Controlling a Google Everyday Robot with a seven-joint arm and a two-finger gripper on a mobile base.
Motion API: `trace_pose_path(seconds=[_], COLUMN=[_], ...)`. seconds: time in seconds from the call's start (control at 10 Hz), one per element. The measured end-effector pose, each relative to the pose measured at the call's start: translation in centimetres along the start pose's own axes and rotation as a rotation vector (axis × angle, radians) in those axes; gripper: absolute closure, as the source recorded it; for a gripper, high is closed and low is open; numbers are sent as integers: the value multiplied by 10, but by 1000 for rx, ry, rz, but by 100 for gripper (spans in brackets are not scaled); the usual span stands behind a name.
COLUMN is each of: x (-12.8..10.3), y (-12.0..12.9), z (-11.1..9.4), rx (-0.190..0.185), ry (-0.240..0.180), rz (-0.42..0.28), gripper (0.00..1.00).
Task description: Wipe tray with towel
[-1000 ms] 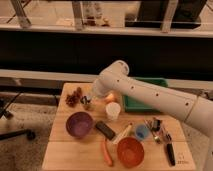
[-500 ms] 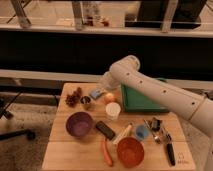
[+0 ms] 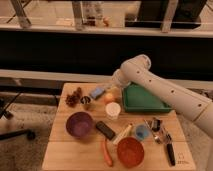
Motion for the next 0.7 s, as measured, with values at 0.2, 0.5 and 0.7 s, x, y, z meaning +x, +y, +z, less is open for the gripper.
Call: trace_pose_path(seconds=[0.2,0.5,0.7], x=[9,23,37], y=[-1,-2,-5], z=[6,11,10], rx=[-3,-7,-5], ry=[9,15,17], rz=[11,37,58], gripper=[100,100,100])
